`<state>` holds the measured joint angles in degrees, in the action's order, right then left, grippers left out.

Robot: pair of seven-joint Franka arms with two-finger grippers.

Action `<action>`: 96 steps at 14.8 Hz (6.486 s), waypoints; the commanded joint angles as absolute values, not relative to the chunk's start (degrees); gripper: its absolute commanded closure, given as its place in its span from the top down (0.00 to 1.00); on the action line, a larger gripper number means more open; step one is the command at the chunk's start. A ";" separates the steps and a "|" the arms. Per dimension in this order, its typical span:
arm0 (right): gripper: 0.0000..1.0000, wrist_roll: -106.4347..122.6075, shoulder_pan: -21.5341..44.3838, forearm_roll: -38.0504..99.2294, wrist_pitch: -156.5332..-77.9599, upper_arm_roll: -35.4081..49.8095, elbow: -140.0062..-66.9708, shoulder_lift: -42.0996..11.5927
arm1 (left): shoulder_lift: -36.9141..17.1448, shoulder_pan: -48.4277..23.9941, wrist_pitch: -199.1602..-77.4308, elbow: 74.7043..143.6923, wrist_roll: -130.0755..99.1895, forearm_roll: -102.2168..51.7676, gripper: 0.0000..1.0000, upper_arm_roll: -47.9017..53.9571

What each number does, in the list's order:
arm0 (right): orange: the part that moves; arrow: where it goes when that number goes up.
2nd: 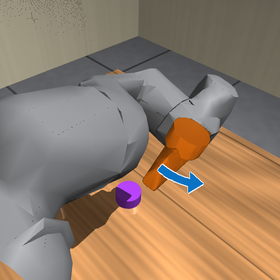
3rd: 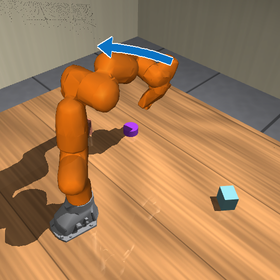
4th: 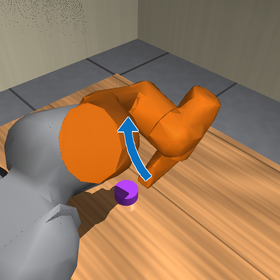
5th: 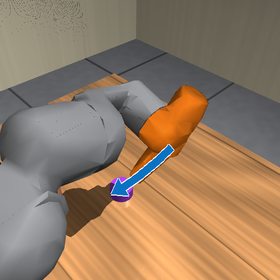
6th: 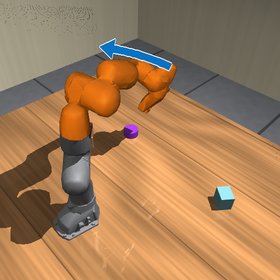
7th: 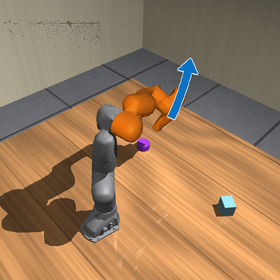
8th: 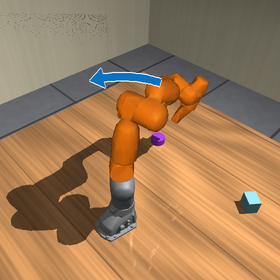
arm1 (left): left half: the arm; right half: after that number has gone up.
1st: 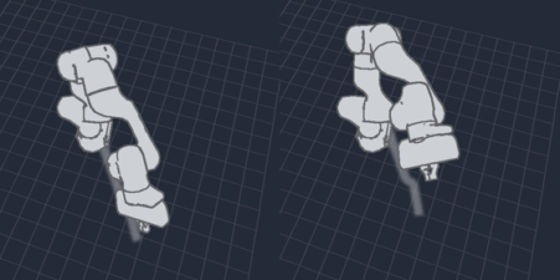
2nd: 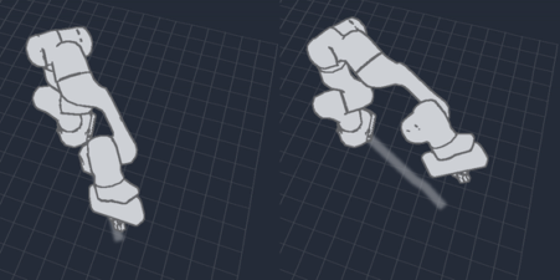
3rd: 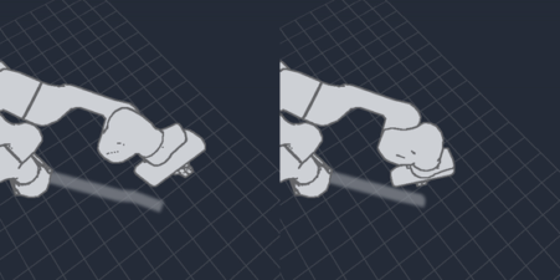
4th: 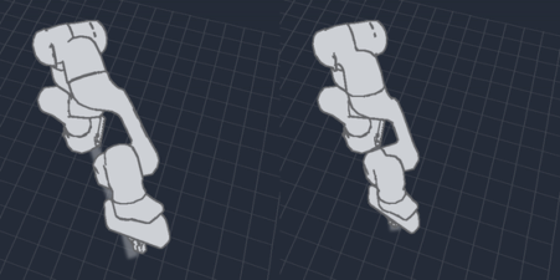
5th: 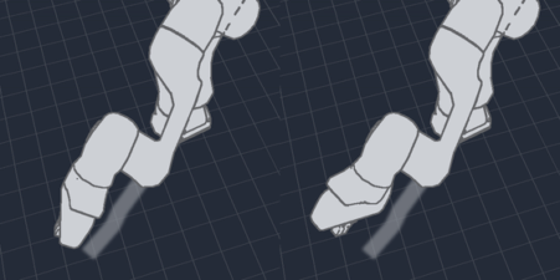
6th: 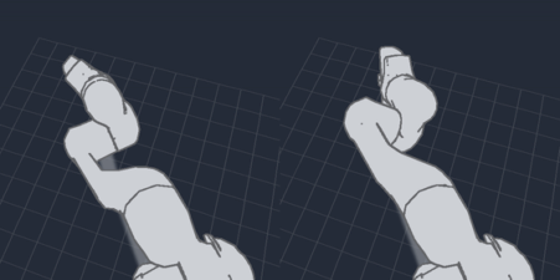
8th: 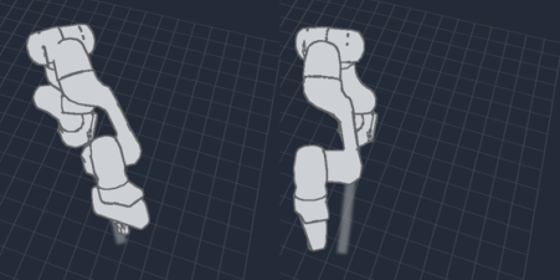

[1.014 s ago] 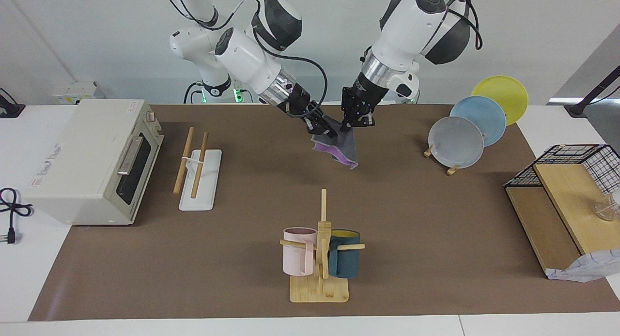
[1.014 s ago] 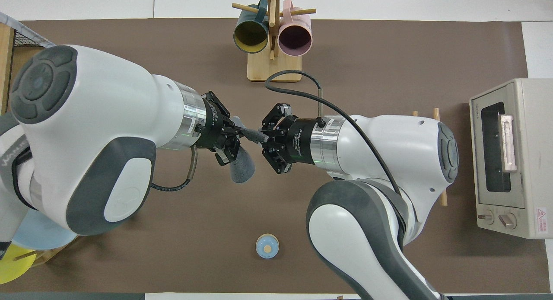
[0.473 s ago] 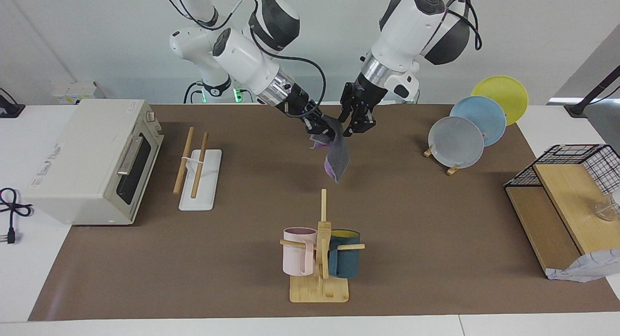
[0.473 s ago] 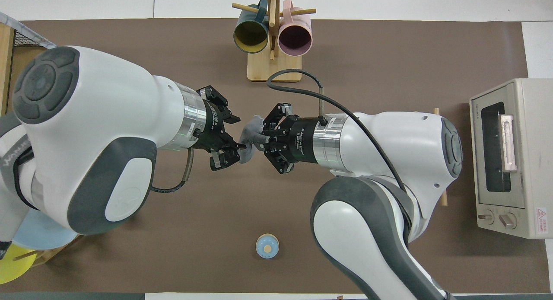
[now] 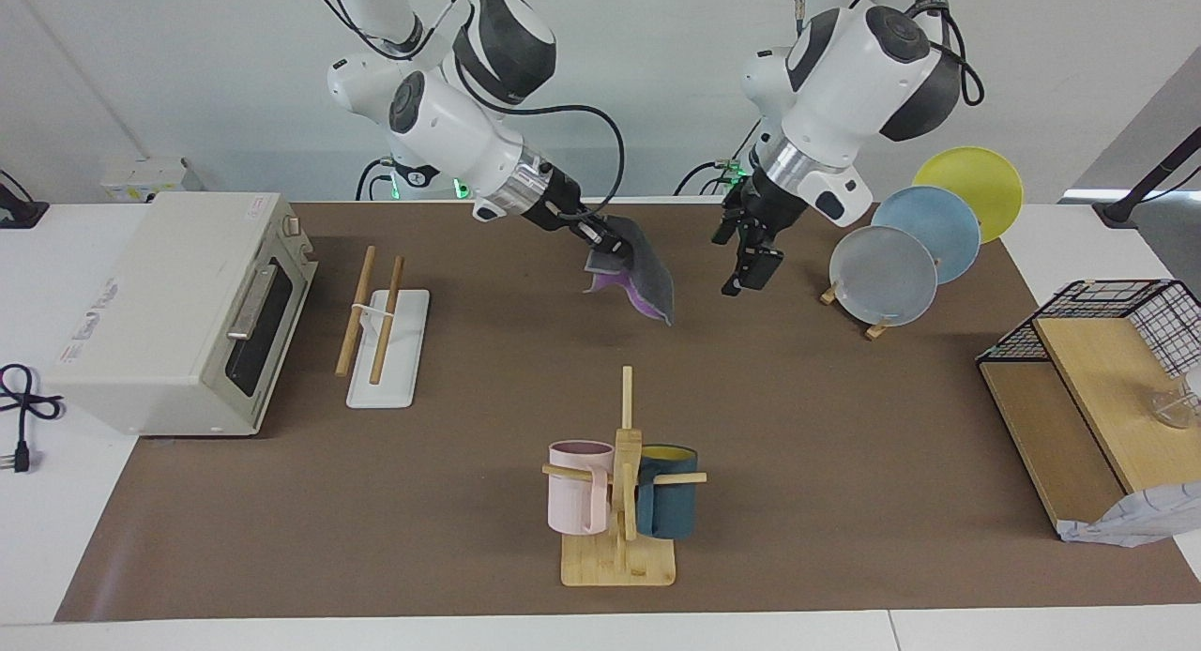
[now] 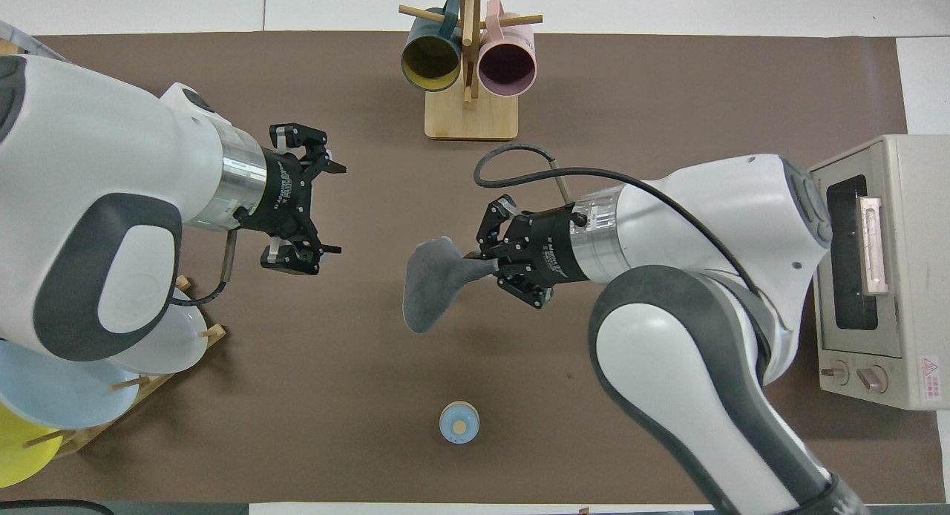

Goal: Fold towel and hang on rack

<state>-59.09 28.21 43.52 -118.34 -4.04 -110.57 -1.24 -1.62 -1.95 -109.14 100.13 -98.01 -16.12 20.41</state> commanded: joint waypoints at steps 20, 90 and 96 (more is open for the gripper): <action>0.00 -6.27 5.36 -1.04 -106.26 -3.60 -115.40 4.48 | 1.14 13.19 -100.30 101.51 -8.81 -1.68 1.00 20.22; 1.00 -1.32 -0.79 -0.62 -87.98 -0.53 -93.43 1.67 | 3.08 -3.43 -90.09 95.71 -4.57 -0.53 1.00 3.08; 1.00 -1.23 -0.62 -0.70 -87.98 -0.53 -93.25 1.67 | 2.99 -3.43 -90.09 95.71 -4.57 -0.53 1.00 3.08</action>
